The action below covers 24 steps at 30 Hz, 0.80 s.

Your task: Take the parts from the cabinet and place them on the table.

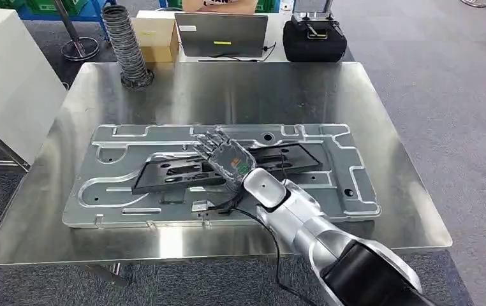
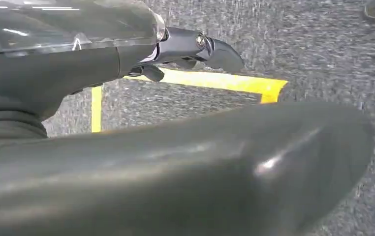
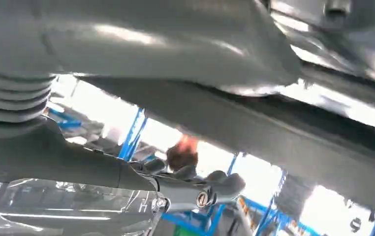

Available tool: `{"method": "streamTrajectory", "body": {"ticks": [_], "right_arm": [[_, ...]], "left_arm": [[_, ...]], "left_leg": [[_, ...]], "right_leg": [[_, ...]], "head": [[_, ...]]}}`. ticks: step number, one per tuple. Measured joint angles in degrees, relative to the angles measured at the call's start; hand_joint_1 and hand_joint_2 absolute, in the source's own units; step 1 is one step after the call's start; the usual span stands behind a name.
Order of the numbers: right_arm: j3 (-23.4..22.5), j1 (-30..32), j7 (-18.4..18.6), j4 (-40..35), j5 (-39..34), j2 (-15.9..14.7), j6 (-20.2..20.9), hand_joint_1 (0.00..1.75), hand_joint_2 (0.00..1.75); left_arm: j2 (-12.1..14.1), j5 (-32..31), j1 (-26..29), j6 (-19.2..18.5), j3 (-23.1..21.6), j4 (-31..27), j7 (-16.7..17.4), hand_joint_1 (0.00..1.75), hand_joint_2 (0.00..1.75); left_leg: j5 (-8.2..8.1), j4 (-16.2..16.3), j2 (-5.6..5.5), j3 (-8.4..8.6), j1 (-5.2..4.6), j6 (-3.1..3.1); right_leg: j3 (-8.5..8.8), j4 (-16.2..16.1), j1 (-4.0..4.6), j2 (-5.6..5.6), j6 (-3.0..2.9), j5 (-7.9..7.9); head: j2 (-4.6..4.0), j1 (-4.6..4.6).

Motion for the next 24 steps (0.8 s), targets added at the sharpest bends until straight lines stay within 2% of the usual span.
{"method": "streamTrajectory", "body": {"ticks": [2, 3, 4, 7, 8, 9, 10, 12, 13, 14, 15, 17, 18, 19, 20, 21, 22, 23, 24], "right_arm": [[-0.2, -0.1, -0.2, 0.0, -0.4, -0.1, 0.0, 0.0, 0.0], [-0.3, -0.1, -0.3, 0.0, -0.5, -0.1, 0.0, 0.0, 0.0], [-0.4, -0.1, -0.4, 0.0, -0.5, -0.1, 0.0, 0.0, 0.0], [-0.4, 0.0, -0.3, 0.0, -0.1, -0.1, 0.0, 0.0, 0.0], [-0.4, -0.1, -0.2, 0.0, 0.0, -0.1, 0.1, 0.0, 0.0], [-0.4, -0.1, -0.2, 0.0, -0.1, -0.1, 0.2, 0.0, 0.0], [-0.4, -0.2, -0.1, 0.0, -0.1, -0.1, 0.4, 0.0, 0.0], [-0.4, 0.0, -0.1, 0.0, -0.4, -0.1, 0.5, 0.0, 0.0], [-0.5, 0.2, -0.1, 0.1, -0.8, -0.1, 0.6, 0.0, 0.0], [-0.6, 0.3, -0.3, 0.2, -1.3, -0.2, 0.7, 0.0, 0.0], [-0.7, 0.4, -0.7, 0.2, -1.7, -0.2, 0.8, 0.0, 0.0], [-1.2, 0.3, -2.0, 0.2, -2.9, -0.2, 1.3, 0.0, 0.0], [-1.4, 0.2, -3.1, 0.2, -3.8, -0.3, 1.6, 0.0, 0.0], [-1.9, 0.1, -4.3, 0.2, -4.8, -0.4, 1.7, 0.0, 0.0], [-2.3, 0.1, -5.5, 0.2, -5.5, -0.5, 1.7, 0.0, 0.0], [-2.6, 0.2, -7.0, 0.2, -6.5, -0.6, 1.8, 0.0, 0.0], [-3.0, 0.1, -8.2, 0.2, -7.4, -0.8, 2.1, 0.0, 0.0], [-3.5, 0.1, -9.4, 0.1, -8.2, -1.0, 2.3, 0.0, 0.0], [-3.8, 0.1, -10.1, 0.0, -8.7, -1.2, 2.3, 0.0, 0.0]], "left_arm": [[0.0, -0.1, -0.1, 0.1, 0.0, 0.0, 0.2, 0.0, 0.0], [-0.3, -0.1, -0.1, 0.1, 0.0, 0.0, 0.2, 0.0, 0.0], [-0.3, -0.2, -0.3, 0.2, 0.0, 0.0, 0.2, 0.0, 0.0], [-0.3, -0.2, -0.2, 0.3, 0.0, 0.0, 0.4, 0.0, 0.0], [-0.3, -0.2, -0.2, 0.3, 0.0, 0.0, 0.3, 0.0, 0.0], [-0.3, -0.2, -0.2, 0.3, 0.0, 0.0, 0.3, 0.0, 0.0], [-0.3, -0.2, -0.2, 0.3, 0.0, 0.0, 0.2, 0.0, 0.0], [-0.3, -0.1, -0.2, 0.2, 0.0, 0.0, 0.2, 0.0, 0.0], [-0.2, -0.1, -0.1, 0.2, 0.0, 0.0, 0.1, 0.0, 0.0], [-0.2, -0.1, 0.1, 0.1, 0.0, 0.0, 0.1, 0.0, 0.0], [-0.2, -0.1, 0.1, 0.1, 0.0, 0.0, 0.1, 0.0, 0.0], [-0.2, -0.2, 0.1, 0.1, 0.0, 0.0, -0.1, 0.0, 0.0], [-0.2, -0.2, 0.1, 0.0, 0.0, 0.0, -0.1, 0.0, 0.0], [-0.2, -0.3, -0.1, -0.1, 0.0, 0.0, -0.1, 0.0, 0.0], [-0.2, -0.3, -0.1, -0.2, 0.0, 0.0, -0.1, 0.0, 0.0], [-0.2, -0.4, -0.1, -0.2, 0.0, 0.0, -0.1, 0.0, 0.0], [-0.2, -0.5, 0.1, -0.4, 0.0, 0.0, -0.1, 0.0, 0.0], [-0.2, -0.5, 0.1, -0.5, 0.0, 0.0, -0.1, 0.0, 0.0], [-0.3, -0.6, 0.0, -0.6, 0.0, 0.0, -0.2, 0.0, 0.0]], "left_leg": [[-0.13, 0.0, -0.17, 0.38, -0.18, -0.2], [-0.2, -0.1, -0.15, 0.35, -0.05, -0.29], [-0.2, 0.0, -0.23, 0.15, -0.34, -0.75], [-0.15, -0.4, -0.23, 0.22, -0.03, -1.69], [-0.35, -0.4, -0.2, 0.26, -0.26, -2.04], [-1.21, 0.9, -0.12, -0.13, -0.07, -2.15], [-3.23, 4.0, -0.13, -1.46, -0.04, -2.24], [-7.65, 13.8, -0.13, -6.29, 0.03, -2.56], [-8.65, 17.4, -0.13, -8.24, 0.03, -2.73], [-8.26, 18.4, -0.12, -8.98, 0.07, -2.84], [-6.4, 16.4, -0.11, -8.25, 0.15, -2.92], [-0.92, 6.4, -0.01, -3.45, 0.38, -3.02], [0.34, 1.5, 0.2, -1.31, 0.61, -3.1], [-0.41, 1.1, -0.08, -0.89, 0.17, -2.52], [-0.3, 1.5, -0.24, -1.18, 0.33, -1.92], [-0.3, 1.5, -0.28, -1.3, 0.27, -1.66], [-0.34, 1.5, -0.33, -1.35, 0.07, -1.37], [-0.2, 1.4, -0.33, -1.26, 0.28, -0.87], [-0.16, 1.3, -0.31, -1.2, 0.32, -0.6]], "right_leg": [[4.92, -10.5, 0.32, 0.01, -1.0, 5.54], [6.88, -15.3, 0.69, 0.02, -1.85, 6.9], [7.17, -15.9, 0.93, -0.17, -2.03, 6.58], [6.89, -15.9, 1.18, -0.16, -2.37, 6.48], [7.36, -16.8, 0.62, -0.2, -2.69, 6.91], [7.94, -17.5, 0.52, -0.37, -2.78, 7.12], [8.04, -17.6, 0.47, -0.45, -3.05, 7.1], [8.02, -17.5, 0.58, -0.49, -3.24, 6.96], [7.97, -17.4, 0.6, -0.48, -3.25, 6.9], [8.01, -17.3, 0.58, -0.45, -3.18, 6.78], [8.08, -17.2, 0.51, -0.4, -3.07, 6.6], [8.27, -16.4, 0.3, -0.3, -2.6, 5.99], [8.12, -15.8, 0.43, -0.3, -2.18, 5.5], [7.65, -15.1, 0.93, -0.22, -1.75, 5.2], [7.53, -15.1, 0.9, -0.17, -1.66, 5.25], [7.56, -15.1, 0.97, -0.16, -1.52, 5.24], [7.61, -15.2, 0.76, -0.2, -1.36, 5.25], [7.62, -15.0, 0.64, -0.19, -1.01, 5.01], [7.41, -14.1, 0.45, -0.22, -0.7, 4.25]], "head": [[0.0, -0.02], [0.0, 0.0], [0.0, 0.02], [0.0, 0.0], [0.0, -0.02], [0.0, 0.0], [0.0, 0.0], [0.0, 0.0], [0.0, 0.0], [0.0, 0.0], [0.0, 0.0], [0.0, 0.0], [0.0, 0.0], [0.0, 0.0], [0.0, 0.0], [0.0, 0.02], [0.0, 0.02], [0.0, 0.0], [0.0, 0.02]]}}
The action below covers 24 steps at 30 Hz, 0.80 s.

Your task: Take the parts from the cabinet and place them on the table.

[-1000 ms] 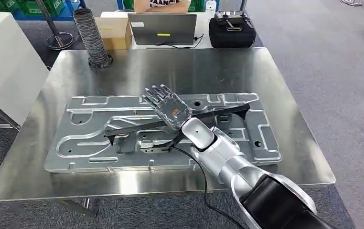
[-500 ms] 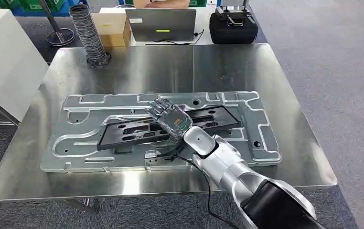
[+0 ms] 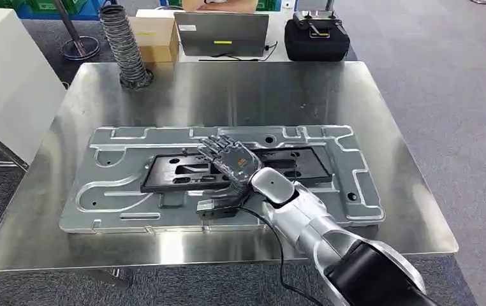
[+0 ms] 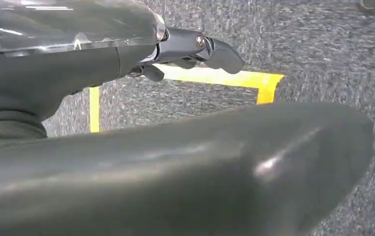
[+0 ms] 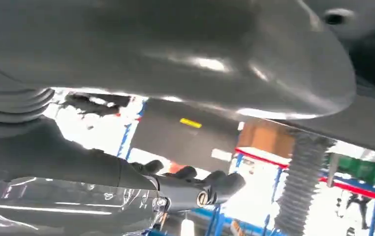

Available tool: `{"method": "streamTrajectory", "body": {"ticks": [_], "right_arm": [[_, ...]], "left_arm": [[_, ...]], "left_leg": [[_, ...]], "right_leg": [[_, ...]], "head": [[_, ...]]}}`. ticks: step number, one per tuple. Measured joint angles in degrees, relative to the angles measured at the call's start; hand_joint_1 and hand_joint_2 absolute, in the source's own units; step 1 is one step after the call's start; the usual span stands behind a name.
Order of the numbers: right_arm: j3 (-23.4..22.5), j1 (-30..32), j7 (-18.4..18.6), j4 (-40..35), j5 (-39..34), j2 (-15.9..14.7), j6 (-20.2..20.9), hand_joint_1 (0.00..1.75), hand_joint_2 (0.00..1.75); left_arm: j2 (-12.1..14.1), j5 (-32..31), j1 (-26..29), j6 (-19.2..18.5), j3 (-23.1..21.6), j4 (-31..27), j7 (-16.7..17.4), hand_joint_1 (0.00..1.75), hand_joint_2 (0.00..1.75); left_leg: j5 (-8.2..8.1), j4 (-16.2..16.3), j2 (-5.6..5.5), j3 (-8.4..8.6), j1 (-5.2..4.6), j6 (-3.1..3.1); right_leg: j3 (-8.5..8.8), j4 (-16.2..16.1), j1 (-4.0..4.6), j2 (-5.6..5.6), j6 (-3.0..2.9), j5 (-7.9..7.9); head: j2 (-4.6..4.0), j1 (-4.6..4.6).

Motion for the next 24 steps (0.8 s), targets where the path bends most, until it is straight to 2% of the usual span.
{"method": "streamTrajectory", "body": {"ticks": [1, 2, 3, 4, 5, 6, 7, 8, 9, 10, 11, 14, 15, 16, 17, 19, 20, 21, 22, 24], "right_arm": [[-0.2, -0.2, -0.6, -0.1, -0.3, -0.3, 0.1, 0.0, 0.0], [-0.3, -0.3, -0.6, -0.1, -0.3, -0.5, 0.4, 0.0, 0.0], [-0.3, -0.3, -0.4, -0.1, 0.1, -0.9, 1.0, 0.0, 0.0], [-0.2, -0.2, -0.1, 0.0, 0.7, -1.1, 2.2, 0.0, 0.0], [-0.2, -0.2, 0.2, 0.1, 1.2, -1.4, 3.7, 0.0, 0.0], [-0.2, -0.4, 0.6, 0.1, 1.8, -1.5, 5.3, 0.0, 0.0], [-0.2, -0.5, 1.3, 0.1, 2.2, -1.6, 6.8, 0.0, 0.0], [-0.2, -0.8, 1.5, 0.2, 2.2, -1.8, 7.8, 0.0, 0.0], [-0.2, -1.2, 1.6, 0.2, 2.0, -1.9, 8.8, 0.0, 0.0], [-0.2, -1.6, 1.5, 0.2, 1.6, -2.1, 9.6, 0.0, 0.0], [-0.2, -1.8, 1.5, 0.2, 1.3, -2.1, 9.7, 0.0, 0.0], [-0.2, -1.9, 1.5, 0.2, 1.2, -2.7, 8.7, 0.0, 0.0], [-0.2, -1.8, 1.5, 0.0, 1.1, -2.8, 7.1, 0.0, 0.0], [-0.2, -1.8, 1.6, -0.1, 0.9, -3.0, 3.9, 0.0, 0.0], [-0.2, -1.8, 2.3, -0.3, 0.9, -3.0, 0.1, 0.0, 0.0], [-0.3, -1.3, 4.0, -0.7, 0.9, -3.4, -8.1, 0.0, 0.0], [-0.6, -0.8, 4.6, -1.1, 1.0, -3.6, -10.6, 0.0, 0.0], [-1.2, 0.0, 5.5, -2.7, 1.4, -4.0, -12.6, 0.0, 0.0], [-1.7, 0.6, 5.9, -4.2, 1.6, -4.4, -13.7, 0.0, 0.0], [-3.4, 2.0, 5.7, -8.5, 2.2, -4.9, -14.3, 0.0, 0.0]], "left_arm": [[0.0, -0.2, -0.1, -0.1, 0.0, 0.0, 0.0, 0.0, 0.0], [0.0, -0.3, -0.1, -0.1, 0.0, 0.0, -0.1, 0.0, 0.0], [0.1, -0.3, -0.1, -0.2, 0.0, 0.0, -0.2, 0.0, 0.0], [0.1, -0.3, 0.0, -0.2, 0.0, 0.0, -0.2, 0.0, 0.0], [0.1, -0.4, 0.1, -0.2, 0.0, 0.0, -0.2, 0.0, 0.0], [0.1, -0.4, 0.1, -0.2, 0.0, 0.0, -0.2, 0.0, 0.0], [0.1, -0.5, 0.0, -0.3, 0.0, 0.0, -0.2, 0.0, 0.0], [0.1, -0.5, -0.1, -0.3, 0.0, 0.0, -0.3, 0.0, 0.0], [0.0, -0.5, -0.1, -0.3, 0.0, 0.0, -0.3, 0.0, 0.0], [-0.4, -0.6, -0.1, -0.5, 0.0, 0.0, -0.3, 0.0, 0.0], [-0.3, -0.7, -0.1, -0.4, 0.1, 0.0, -0.3, 0.0, 0.0], [-0.3, -0.9, 0.0, -0.5, 0.1, 0.0, -0.3, 0.0, 0.0], [-0.1, -0.9, -0.1, -0.5, 0.2, 0.0, -0.3, 0.0, 0.0], [-0.1, -0.9, 0.0, -0.6, 0.2, 0.0, -0.3, 0.0, 0.0], [-0.1, -0.9, 0.0, -0.6, 0.3, 0.0, -0.3, 0.0, 0.0], [0.0, -0.9, 0.0, -0.6, 0.4, 0.0, -0.3, 0.0, 0.0], [0.0, -0.9, 0.1, -0.6, 0.4, 0.0, -0.3, 0.0, 0.0], [0.0, -1.0, 0.2, -0.5, 0.5, 0.0, -0.3, 0.0, 0.0], [0.0, -1.0, 0.2, -0.5, 0.5, 0.0, -0.3, 0.0, 0.0], [0.1, -1.0, 0.2, -0.3, 0.5, 0.0, -0.4, 0.0, 0.0]], "left_leg": [[-0.02, 0.0, 0.01, -0.01, 0.0, 0.34], [-0.01, 0.0, 0.01, -0.04, -0.05, 0.39], [-0.07, 0.0, 0.02, -0.07, -0.15, 0.51], [-0.1, 0.0, 0.02, -0.07, -0.24, 0.57], [-0.12, 0.0, 0.0, -0.05, -0.33, 0.62], [-0.12, 0.0, -0.03, 0.02, -0.42, 0.62], [-0.13, 0.0, -0.1, 0.12, -0.57, 0.63], [-0.13, 0.0, -0.17, 0.22, -0.79, 0.63], [-0.13, 0.0, -0.19, 0.28, -0.89, 0.63], [-0.19, 0.0, -0.17, 0.18, -1.04, 0.5], [-0.12, -0.2, -0.16, 0.15, -0.91, 0.24], [0.13, -0.8, -0.02, 0.43, -0.9, -0.62], [-0.3, -0.3, 0.06, 0.39, -0.87, -0.79], [-1.81, 1.6, 0.03, -0.34, -0.98, -0.99], [-3.92, 5.3, 0.04, -1.91, -0.86, -1.23], [-7.78, 14.3, 0.05, -6.24, -0.65, -1.74], [-8.14, 16.7, 0.06, -7.49, -0.63, -1.92], [-7.09, 16.1, 0.07, -7.38, -0.58, -2.07], [-5.0, 13.1, 0.1, -6.01, -0.47, -2.17], [0.2, 2.5, 0.28, -0.72, -0.15, -2.34]], "right_leg": [[-1.31, 2.8, 0.01, -0.03, 0.28, -1.82], [-2.98, 6.2, -0.05, -0.05, 0.49, -3.61], [-6.19, 12.7, -0.09, -0.06, 0.7, -6.33], [-8.45, 17.0, -0.08, -0.06, 0.69, -7.63], [-9.52, 18.6, -0.07, -0.06, 0.6, -7.39], [-9.1, 17.1, -0.01, -0.05, 0.33, -5.88], [-7.42, 13.3, 0.14, -0.04, -0.13, -3.48], [-4.92, 7.9, 0.45, -0.02, -0.77, -0.78], [-2.34, 2.5, 0.74, 0.01, -1.75, 1.51], [-1.04, -0.5, 1.21, -0.18, -2.64, 1.41], [-1.09, -0.9, 1.36, -0.47, -2.71, 1.88], [-0.93, -1.5, 1.44, -0.36, -2.94, 2.22], [-0.06, -2.8, 0.52, -0.6, -2.51, 2.93], [0.31, -3.4, 0.54, -0.51, -2.78, 3.07], [0.3, -3.4, 0.53, -0.51, -2.87, 3.12], [0.28, -3.3, 0.6, -0.51, -2.91, 2.96], [0.29, -3.2, 0.6, -0.51, -2.86, 2.91], [0.32, -3.1, 0.58, -0.51, -2.79, 2.8], [0.31, -2.8, 0.51, -0.47, -2.64, 2.6], [0.31, -1.7, 0.28, -0.37, -2.14, 1.86]], "head": [[0.0, 0.0], [0.0, 0.0], [0.0, 0.0], [0.0, 0.0], [0.0, 0.0], [0.0, 0.0], [0.0, 0.0], [0.0, 0.0], [0.0, 0.0], [0.0, 0.0], [0.0, 0.0], [0.0, 0.0], [0.0, 0.0], [0.0, 0.0], [0.0, 0.0], [0.0, -0.02], [0.0, -0.02], [0.0, 0.0], [0.0, -0.02], [0.0, -0.02]]}}
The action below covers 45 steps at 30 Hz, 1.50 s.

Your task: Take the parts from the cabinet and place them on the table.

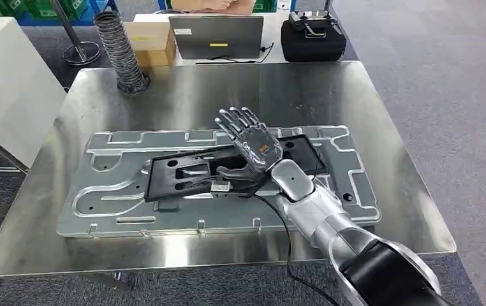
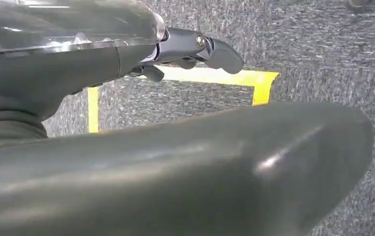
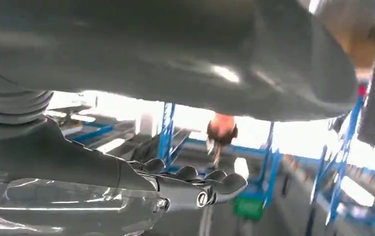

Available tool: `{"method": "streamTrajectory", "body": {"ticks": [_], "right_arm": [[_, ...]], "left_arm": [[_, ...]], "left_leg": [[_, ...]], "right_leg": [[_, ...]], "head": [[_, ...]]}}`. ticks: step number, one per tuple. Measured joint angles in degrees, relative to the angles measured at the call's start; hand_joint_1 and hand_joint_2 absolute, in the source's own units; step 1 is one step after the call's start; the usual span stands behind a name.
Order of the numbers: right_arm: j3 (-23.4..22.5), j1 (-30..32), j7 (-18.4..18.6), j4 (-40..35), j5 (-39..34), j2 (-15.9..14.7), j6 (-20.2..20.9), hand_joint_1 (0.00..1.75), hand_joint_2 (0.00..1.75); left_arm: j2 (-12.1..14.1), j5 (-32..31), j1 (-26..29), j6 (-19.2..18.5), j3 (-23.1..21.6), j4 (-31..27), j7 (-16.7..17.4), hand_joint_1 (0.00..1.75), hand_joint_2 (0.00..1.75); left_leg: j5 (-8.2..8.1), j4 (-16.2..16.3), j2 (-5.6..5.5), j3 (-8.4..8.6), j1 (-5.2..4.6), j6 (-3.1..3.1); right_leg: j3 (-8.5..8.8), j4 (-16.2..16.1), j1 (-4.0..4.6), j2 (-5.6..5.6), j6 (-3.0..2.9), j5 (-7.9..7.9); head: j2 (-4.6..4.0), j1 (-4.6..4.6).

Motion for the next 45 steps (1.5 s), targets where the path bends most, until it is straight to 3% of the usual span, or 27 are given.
{"method": "streamTrajectory", "body": {"ticks": [1, 3, 5, 7, 10, 11, 12, 13, 14, 16, 17, 20, 22, 24, 26, 27, 29, 31, 32, 35, 37, 38, 39, 41, 42, 43, 45], "right_arm": [[-1.7, 1.5, -1.4, -3.5, 0.3, -0.4, -0.1, 0.0, 0.0], [-6.6, 4.1, -7.3, -9.6, -0.8, -0.5, -0.5, 0.0, 0.0], [-12.1, 6.5, -13.6, -14.8, -2.9, -0.1, -0.7, 0.0, 0.0], [-18.5, 8.3, -19.7, -19.8, -5.7, 0.6, -0.7, 0.0, 0.0], [-26.2, 11.1, -25.5, -25.5, -10.9, 2.2, -0.7, 0.0, 0.0], [-28.0, 12.1, -25.9, -27.2, -12.6, 2.6, -0.7, 0.0, 0.0], [-30.1, 13.5, -26.1, -29.9, -14.5, 2.9, -0.7, 0.0, 0.0], [-31.5, 14.9, -26.4, -32.9, -16.0, 2.9, -0.7, 0.0, 0.0], [-33.7, 16.5, -26.5, -36.9, -18.3, 3.2, -0.7, 0.0, 0.0], [-37.7, 18.6, -26.5, -42.7, -22.7, 3.5, -0.7, 0.0, 0.0], [-39.0, 19.4, -26.5, -44.5, -23.8, 3.5, -0.7, 0.0, 0.0], [-43.9, 23.8, -26.5, -50.2, -26.1, 3.0, -0.7, 0.0, 0.0], [-47.1, 26.5, -26.5, -52.7, -26.4, 2.8, -0.7, 0.0, 0.0], [-50.2, 28.9, -26.5, -54.6, -26.3, 2.6, -0.6, 0.0, 0.0], [-53.3, 32.2, -26.4, -55.9, -28.0, 2.1, -0.6, 0.0, 0.0], [-54.6, 33.7, -25.4, -56.4, -28.9, 1.6, -0.6, 0.0, 0.0], [-56.1, 36.1, -25.3, -57.1, -29.8, 1.1, -0.6, 0.0, 0.0], [-58.5, 38.9, -26.2, -57.7, -29.9, 0.8, -0.6, 0.0, 0.0], [-59.4, 40.0, -26.4, -57.8, -30.3, 0.5, -0.6, 0.0, 0.0], [-61.9, 43.7, -26.5, -57.8, -28.5, 0.0, -0.6, 0.0, 0.0], [-63.3, 45.6, -26.6, -57.8, -28.0, 0.0, -0.7, 0.0, 0.0], [-63.9, 46.4, -26.6, -57.7, -27.8, 0.0, -0.6, 0.0, 0.0], [-65.1, 47.5, -26.6, -57.5, -27.2, 0.0, -0.7, 0.0, 0.0], [-67.2, 49.5, -26.6, -56.3, -26.3, 0.1, -0.6, 0.0, 0.0], [-68.1, 50.2, -26.6, -55.4, -26.0, 0.1, -0.7, 0.0, 0.0], [-69.1, 50.6, -26.6, -54.2, -25.3, 0.1, -0.6, 0.0, 0.0], [-70.9, 50.9, -26.6, -52.1, -24.1, 0.1, -0.6, 0.0, 0.0]], "left_arm": [[-0.1, -0.1, 0.0, 0.1, 0.1, 0.0, 0.0, 0.0, 0.0], [-0.1, -0.1, 0.0, 0.1, 0.3, 0.0, -0.1, 0.0, 0.0], [-0.1, -0.2, 0.1, 0.1, 0.5, 0.0, -0.2, 0.0, 0.0], [-0.3, -0.2, 0.1, 0.0, 0.8, 0.0, -0.2, 0.0, 0.0], [-0.2, -0.2, 0.2, -0.3, 1.1, 0.0, -0.7, 0.0, 0.0], [-0.2, -0.1, 0.3, -0.5, 1.2, 0.0, -0.9, 0.0, 0.0], [-0.2, -0.1, 0.4, -0.7, 1.3, 0.0, -1.2, 0.0, 0.0], [-0.3, 0.1, 0.5, -0.8, 1.4, 0.0, -1.6, 0.0, 0.0], [-0.3, 0.2, 0.7, -1.0, 1.5, 0.0, -2.2, 0.0, 0.0], [-0.5, 0.7, 0.9, -1.5, 2.1, 0.0, -3.0, 0.0, 0.0], [-0.7, 0.7, 1.1, -1.7, 2.3, 0.0, -3.2, 0.0, 0.0], [-0.8, 1.6, 1.7, -2.1, 2.9, 0.0, -4.0, 0.0, 0.0], [-0.8, 2.0, 1.9, -2.1, 3.3, 0.0, -4.1, 0.0, 0.0], [-0.9, 2.4, 1.9, -2.0, 3.8, 0.0, -4.1, 0.0, 0.0], [-0.9, 2.6, 1.9, -1.7, 4.2, 0.0, -3.9, 0.0, 0.0], [-0.9, 2.6, 2.1, -1.6, 4.4, 0.0, -3.5, 0.0, 0.0], [-0.9, 2.6, 2.4, -1.6, 4.8, 0.0, -3.1, 0.0, 0.0], [-0.9, 2.5, 2.3, -1.7, 5.4, 0.0, -2.7, 0.0, 0.0], [-0.9, 2.0, 2.3, -1.9, 5.6, 0.0, -2.7, 0.0, 0.0], [-1.0, 0.0, 2.2, -2.3, 7.4, 0.0, -2.8, 0.0, 0.0], [-1.4, -0.2, 2.2, -2.3, 8.1, 0.0, -3.0, 0.0, 0.0], [-1.4, -0.3, 2.2, -2.4, 8.3, 0.0, -3.2, 0.0, 0.0], [-1.4, -0.5, 2.2, -2.6, 8.6, 0.0, -3.7, 0.0, 0.0], [-1.5, -0.7, 2.4, -2.8, 9.0, 0.0, -4.3, 0.0, 0.0], [-1.5, -0.7, 2.5, -2.8, 9.3, 0.0, -4.3, 0.0, 0.0], [-1.6, -0.7, 2.6, -2.8, 9.5, 0.0, -4.3, 0.0, 0.0], [-1.7, -0.7, 2.6, -3.0, 9.7, 0.0, -4.3, 0.0, 0.0]], "left_leg": [[-1.19, -2.1, 0.03, 1.21, -0.14, 0.31], [-0.78, -2.2, -0.31, 1.05, -0.21, 1.41], [-0.76, -2.2, -0.53, 0.96, -0.49, 1.96], [-0.52, -2.5, -0.53, 1.03, -0.06, 2.7], [-0.61, -2.5, -0.54, 1.01, -0.1, 2.98], [-0.63, -2.5, -0.55, 1.01, -0.1, 3.01], [-0.65, -2.5, -0.57, 1.03, -0.1, 3.02], [-0.67, -2.5, -0.66, 1.07, -0.1, 3.01], [-0.71, -2.5, -0.8, 1.15, -0.14, 2.99], [-0.81, -2.5, -0.98, 1.35, -0.22, 2.87], [-0.87, -2.5, -0.99, 1.35, -0.26, 2.74], [-0.83, -3.1, -0.98, 1.56, -0.19, 1.76], [-1.36, -2.7, -0.71, 1.71, -0.33, 1.23], [-5.3, 3.0, -0.36, -0.49, -0.44, 1.1], [-9.65, 12.3, -0.33, -4.77, -0.41, 0.86], [-10.2, 14.9, -0.3, -5.98, -0.41, 0.8], [-7.91, 12.3, -0.26, -4.61, -0.41, 0.85], [-2.21, 0.1, -0.24, 1.83, -0.4, 1.21], [-2.94, -2.4, -0.27, 3.09, -0.45, 1.7], [-2.12, -2.4, -0.43, 2.91, -0.84, 2.31], [-1.38, -3.2, -0.2, 2.92, -0.52, 3.33], [-1.16, -3.4, -0.13, 2.82, -0.53, 3.57], [-0.82, -3.4, -0.11, 2.35, -0.53, 3.99], [-0.16, -3.3, -0.13, 1.3, -0.62, 4.05], [0.21, -3.3, -0.13, 0.72, -0.64, 4.01], [0.61, -3.3, -0.11, 0.19, -0.65, 3.91], [1.27, -3.3, -0.09, -0.6, -0.65, 3.62]], "right_leg": [[-0.25, 0.5, 0.23, 0.05, 0.46, -0.42], [-0.62, 1.0, 0.47, 0.03, 0.87, -0.55], [-0.55, 0.9, 0.4, -0.07, 1.27, -0.56], [-1.28, 2.8, 0.21, 0.09, 2.05, -2.3], [-7.45, 15.8, -0.25, 0.11, 2.89, -8.57], [-9.23, 19.2, -0.29, 0.11, 2.97, -9.63], [-10.28, 20.8, -0.33, 0.11, 3.01, -9.34], [-9.59, 18.9, -0.33, 0.11, 2.88, -7.71], [-7.47, 14.4, -0.3, 0.13, 2.59, -5.09], [-1.7, 2.8, -0.05, 0.12, 1.62, -0.05], [-0.9, 0.8, 0.26, 0.13, 1.42, -0.72], [-0.9, 0.5, 0.71, 0.09, 0.93, -0.36], [-0.11, -0.7, -0.12, -0.09, 0.42, 0.29], [0.19, -1.0, -0.07, -0.13, -0.14, 0.27], [0.19, -1.0, 0.14, -0.23, -0.3, 0.15], [0.16, -0.9, 0.21, -0.25, -0.27, 0.1], [0.21, -0.7, 0.21, -0.23, -0.2, 0.11], [0.16, 0.1, 0.15, 0.17, 0.25, -0.28], [-0.06, 0.4, 0.18, 0.19, 0.51, -0.46], [-0.28, 0.7, 0.39, 0.17, 1.36, -0.3], [-0.37, 0.9, 0.19, 0.3, 1.96, -0.65], [-0.58, 1.7, 0.08, 0.32, 2.3, -1.92], [-1.88, 5.3, -0.08, 0.29, 2.8, -5.22], [-5.25, 14.7, -0.48, 0.28, 3.44, -10.73], [-6.17, 17.9, -0.6, 0.29, 3.6, -12.02], [-5.52, 18.0, -0.72, 0.29, 3.68, -11.62], [-0.64, 11.0, -0.82, 0.26, 3.51, -8.13]], "head": [[0.0, 0.0], [0.0, 0.0], [0.0, 0.02], [0.0, 0.02], [0.0, 0.02], [0.0, 0.02], [0.0, 0.02], [0.0, 0.02], [0.0, 0.02], [0.0, 0.02], [0.0, 0.02], [0.0, 0.02], [0.0, 0.02], [0.0, 0.0], [0.0, 0.0], [0.0, 0.0], [0.0, 0.0], [0.0, 0.02], [0.0, 0.02], [0.0, 0.02], [0.0, 0.02], [0.0, 0.02], [0.0, 0.02], [0.0, 0.02], [0.0, 0.02], [0.0, 0.02], [0.0, 0.02]]}}
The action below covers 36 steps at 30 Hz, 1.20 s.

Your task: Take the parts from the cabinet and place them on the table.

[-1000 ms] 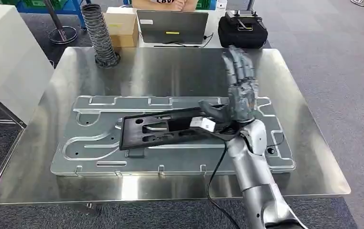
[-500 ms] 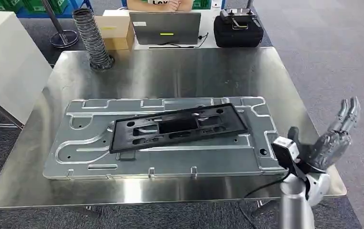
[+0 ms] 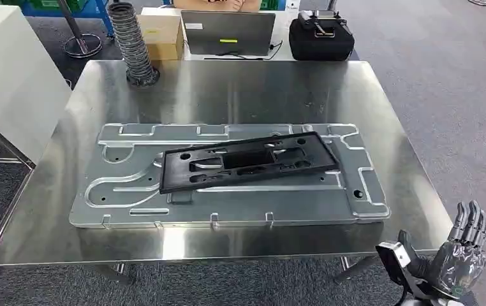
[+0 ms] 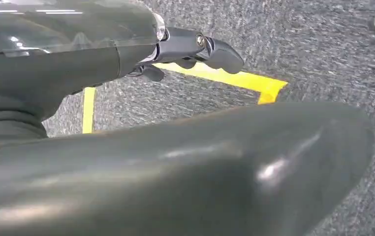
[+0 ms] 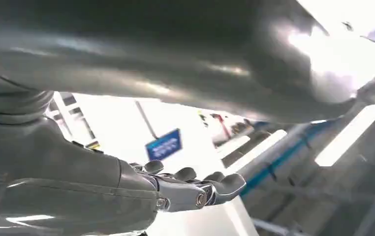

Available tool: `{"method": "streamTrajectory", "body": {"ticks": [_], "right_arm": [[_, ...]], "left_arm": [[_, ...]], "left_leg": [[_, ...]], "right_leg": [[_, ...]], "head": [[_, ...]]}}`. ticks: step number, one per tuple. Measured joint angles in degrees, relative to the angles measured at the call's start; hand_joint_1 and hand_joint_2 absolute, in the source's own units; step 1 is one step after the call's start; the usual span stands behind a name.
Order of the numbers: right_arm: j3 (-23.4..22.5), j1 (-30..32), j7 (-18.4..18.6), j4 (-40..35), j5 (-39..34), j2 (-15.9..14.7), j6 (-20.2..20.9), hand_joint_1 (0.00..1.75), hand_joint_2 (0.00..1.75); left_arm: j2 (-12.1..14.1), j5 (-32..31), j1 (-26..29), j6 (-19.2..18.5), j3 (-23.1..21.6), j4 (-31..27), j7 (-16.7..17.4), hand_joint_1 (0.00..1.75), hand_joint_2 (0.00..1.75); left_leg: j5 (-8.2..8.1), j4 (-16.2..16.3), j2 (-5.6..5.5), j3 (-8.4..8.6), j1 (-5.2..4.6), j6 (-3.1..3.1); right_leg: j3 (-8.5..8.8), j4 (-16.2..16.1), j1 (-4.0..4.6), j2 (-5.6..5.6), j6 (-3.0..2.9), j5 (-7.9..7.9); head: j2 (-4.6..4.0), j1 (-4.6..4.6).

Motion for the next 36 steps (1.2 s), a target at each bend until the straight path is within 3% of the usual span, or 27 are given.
{"method": "streamTrajectory", "body": {"ticks": [1, 2, 3, 4, 6, 7, 8, 9, 11, 12, 13, 14, 16, 17, 18, 20, 22, 23, 24, 26, 27, 28, 30, 32, 33, 34, 36], "right_arm": [[-0.9, 0.1, 0.0, 0.9, 0.5, 0.0, 0.0, 0.0, 0.0], [-1.6, 0.0, 0.0, 1.7, 1.0, 0.0, 0.0, 0.0, 0.0], [-2.4, -0.1, 0.0, 2.7, 1.7, -0.1, 0.0, 0.0, 0.0], [-3.6, 0.1, 0.0, 4.1, 2.4, -0.1, 0.0, 0.0, 0.0], [-5.9, -0.1, 0.0, 6.3, 3.7, -0.1, 0.0, 0.0, 0.0], [-6.9, -0.1, 0.0, 7.4, 4.1, -0.1, 0.0, 0.0, 0.0], [-7.5, -0.1, 0.0, 8.3, 4.4, 0.0, 0.0, 0.0, 0.0], [-8.1, 0.0, 0.0, 9.1, 4.5, 0.0, 0.0, 0.0, 0.0], [-9.1, 0.2, 0.0, 10.2, 4.3, 0.0, 0.0, 0.0, 0.0], [-9.4, 0.3, 0.0, 10.7, 4.3, 0.0, 0.0, 0.0, 0.0], [-9.9, 0.3, 0.0, 11.0, 4.3, 0.0, 0.0, 0.0, 0.0], [-10.3, 0.3, 0.0, 11.4, 4.5, 0.0, 0.0, 0.0, 0.0], [-11.0, 0.3, 0.0, 12.2, 5.0, 0.0, 0.0, 0.0, 0.0], [-11.4, 0.3, 0.0, 12.7, 5.1, 0.0, 0.0, 0.0, 0.0], [-11.6, 0.4, 0.3, 13.3, 5.3, 0.0, 0.0, 0.0, 0.0], [-11.4, 0.8, 3.8, 13.9, 4.9, 0.0, 0.0, 0.0, 0.0], [-12.1, 0.6, 2.1, 16.3, 6.2, -0.3, 0.0, 0.0, 0.0], [-13.2, 0.5, 1.0, 18.4, 7.5, -0.4, 0.0, 0.0, 0.0], [-14.3, 0.4, 0.7, 21.0, 9.2, -0.7, 0.0, 0.0, 0.0], [-16.8, -0.3, 1.9, 27.7, 12.9, -1.7, 0.0, 0.0, 0.0], [-18.3, -0.6, 3.0, 31.5, 15.1, -2.0, 0.0, 0.0, 0.0], [-20.1, -0.7, 4.5, 35.5, 17.5, -2.4, 0.0, 0.0, 0.0], [-22.7, -0.8, 8.1, 41.5, 20.8, -2.7, 0.0, 0.0, 0.0], [-24.5, -1.3, 13.1, 47.4, 23.8, -3.1, 0.0, 0.0, 0.0], [-24.9, -1.6, 15.0, 49.5, 25.0, -3.4, 0.0, 0.0, 0.0], [-25.2, -1.9, 16.0, 51.4, 25.7, -3.5, 0.0, 0.0, 0.0], [-26.0, -2.1, 17.2, 54.9, 26.4, -3.8, 0.0, 0.0, 0.0]], "left_arm": [[-0.1, -0.1, 0.0, -0.1, 0.2, 0.0, 0.0, 0.0, 0.0], [-0.2, -0.1, -0.1, -0.1, 0.2, 0.0, 0.1, 0.0, 0.0], [-0.3, -0.2, -0.1, 0.0, 0.2, 0.0, 0.2, 0.0, 0.0], [-0.4, -0.2, -0.1, 0.0, 0.3, 0.0, 0.2, 0.0, 0.0], [-0.5, -0.2, -0.1, 0.1, 0.3, 0.0, 0.6, 0.0, 0.0], [-0.6, -0.3, 0.2, 0.2, 0.3, 0.0, 0.7, 0.0, 0.0], [-0.6, -0.3, 0.2, 0.3, 0.4, 0.0, 0.8, 0.0, 0.0], [-0.7, -0.4, 0.1, 0.3, 0.4, 0.0, 0.9, 0.0, 0.0], [-0.7, -0.6, 0.2, 0.3, 0.5, 0.0, 0.8, 0.0, 0.0], [-0.7, -0.6, 0.2, 0.3, 0.5, 0.0, 0.8, 0.0, 0.0], [-0.7, -0.7, 0.2, 0.3, 0.6, 0.0, 0.7, 0.0, 0.0], [-0.7, -0.8, 0.2, 0.3, 0.6, 0.0, 0.7, 0.0, 0.0], [-0.7, -0.9, 0.1, 0.2, 0.6, 0.0, 0.6, 0.0, 0.0], [-0.7, -0.3, 0.1, 0.1, 0.6, 0.0, 0.7, 0.0, 0.0], [-0.7, 0.9, -0.1, -0.1, 0.4, -0.1, 1.0, 0.0, 0.0], [-0.7, 1.3, -0.1, 0.1, -0.1, -0.1, 1.0, 0.0, 0.0], [-0.7, 1.4, 0.0, 0.1, -0.2, -0.1, 0.7, 0.0, 0.0], [-0.9, 1.4, 0.0, 0.1, -0.3, -0.1, 0.5, 0.0, 0.0], [-0.9, 1.4, -0.1, 0.1, -0.3, -0.1, 0.3, 0.0, 0.0], [-0.9, 1.4, 0.0, -0.1, -0.4, -0.1, 0.2, 0.0, 0.0], [-1.0, 1.3, 0.1, -0.1, -0.4, -0.1, 0.2, 0.0, 0.0], [-1.0, 1.2, 0.2, -0.1, -0.4, -0.1, 0.3, 0.0, 0.0], [-1.1, 0.8, 0.4, -0.1, -0.5, -0.1, 0.4, 0.0, 0.0], [-1.3, 0.8, 0.4, 0.0, -0.5, -0.1, 0.7, 0.0, 0.0], [-1.4, 0.7, 0.3, 0.0, -0.6, -0.1, 0.8, 0.0, 0.0], [-1.4, 0.7, 0.2, 0.0, -0.7, -0.1, 0.8, 0.0, 0.0], [-1.4, 0.7, 0.2, 0.1, -0.9, -0.1, 0.9, 0.0, 0.0]], "left_leg": [[0.42, 0.0, -0.01, -0.43, -0.01, -0.19], [0.86, 0.0, 0.01, -0.6, -0.01, -0.41], [1.3, -0.1, -0.07, -0.7, -0.12, -0.83], [1.64, -0.4, -0.03, -0.44, -0.01, -1.16], [2.62, -0.8, -0.06, -0.43, 0.1, -1.88], [3.23, -1.2, -0.16, -0.47, -0.22, -2.45], [1.82, -0.3, -0.14, -0.95, 0.09, -2.43], [-2.53, 2.7, -0.11, -2.1, -0.03, -2.44], [-9.35, 11.3, -0.08, -4.03, 0.05, -2.76], [-11.14, 15.6, -0.09, -4.78, 0.02, -2.88], [-10.8, 17.6, -0.08, -4.53, 0.02, -2.92], [-9.15, 17.0, -0.08, -2.97, 0.02, -2.85], [-5.65, 9.7, -0.06, 3.09, 0.02, -2.46], [-5.6, 4.5, -0.06, 7.05, -0.04, -2.12], [-7.89, -0.9, -0.08, 10.58, -0.38, -1.82], [-7.79, -1.4, -0.11, 10.19, -0.51, -1.34], [-6.84, -1.6, 0.03, 9.7, -0.56, -0.48], [-6.0, -1.8, 0.55, 9.24, -0.21, -0.02], [-5.37, -1.9, 0.54, 8.52, -0.18, 0.51], [-4.07, -1.8, 0.55, 6.72, -0.25, 0.64], [-3.39, -1.8, 0.55, 5.78, -0.27, 0.6], [-2.72, -1.6, 0.55, 4.77, -0.26, 0.5], [-1.58, -1.2, 0.52, 3.04, -0.24, 0.14], [-0.82, -0.8, 0.52, 1.77, -0.22, -0.29], [-0.44, -0.6, 0.56, 1.5, -0.27, -0.6], [-0.05, -0.5, 0.63, 1.28, -0.46, -0.98], [0.99, -0.9, 0.78, 1.33, -0.23, -1.75]], "right_leg": [[4.12, -6.3, 0.02, 0.0, -0.3, 2.1], [7.62, -11.4, 0.11, 0.02, -0.73, 2.27], [8.14, -12.5, 0.55, -0.01, -0.95, 1.77], [7.64, -12.3, 0.76, 0.12, -1.35, 2.91], [7.33, -12.5, 0.98, 0.08, -2.06, 3.14], [6.96, -13.3, 0.65, -0.02, -2.66, 4.14], [6.68, -13.5, 0.42, -0.4, -2.9, 4.89], [5.74, -13.6, 0.4, -0.26, -3.58, 5.71], [4.15, -13.5, 0.63, -0.28, -3.76, 6.86], [3.15, -13.3, 0.77, -0.33, -3.75, 7.47], [2.26, -13.0, 0.81, -0.35, -3.74, 7.99], [1.28, -12.6, 0.89, -0.35, -3.66, 8.44], [-0.35, -11.8, 0.96, -0.34, -3.43, 9.1], [-0.87, -11.2, 0.96, -0.34, -3.22, 9.35], [-1.47, -10.7, 1.27, -0.29, -2.93, 9.55], [-1.37, -10.6, 1.11, -0.4, -2.21, 10.2], [-1.47, -10.8, 1.11, -0.28, -1.5, 11.22], [-1.76, -10.4, 0.81, -0.03, -1.15, 10.2], [-2.51, -8.8, 0.77, -0.02, -0.79, 7.28], [-4.61, -1.1, 0.29, -0.03, -0.07, 0.37], [-5.61, 3.3, 0.18, -0.03, 0.18, -1.98], [-5.91, 6.5, 0.03, -0.03, 0.33, -2.34], [-2.83, 4.7, -0.15, -0.04, 0.38, 1.72], [4.28, -5.2, -0.15, -0.03, -0.03, 4.56], [7.86, -10.8, -0.09, 0.0, -0.44, 2.7], [9.2, -13.8, 0.26, 0.05, -0.66, 1.97], [8.46, -13.1, 0.63, -0.01, -1.38, 2.59]], "head": [[0.0, 0.0], [0.0, 0.0], [0.0, 0.0], [0.0, 0.02], [0.0, 0.0], [0.0, 0.02], [0.0, 0.0], [0.0, 0.0], [0.0, 0.0], [0.0, 0.0], [0.0, 0.0], [0.0, 0.0], [0.0, 0.0], [0.0, 0.0], [0.0, 0.0], [0.0, 0.0], [0.0, 0.0], [0.0, -0.02], [0.0, 0.0], [0.0, 0.0], [0.0, 0.0], [0.0, 0.0], [0.0, 0.0], [0.0, 0.0], [0.0, 0.0], [0.0, -0.02], [0.0, -0.13]]}}
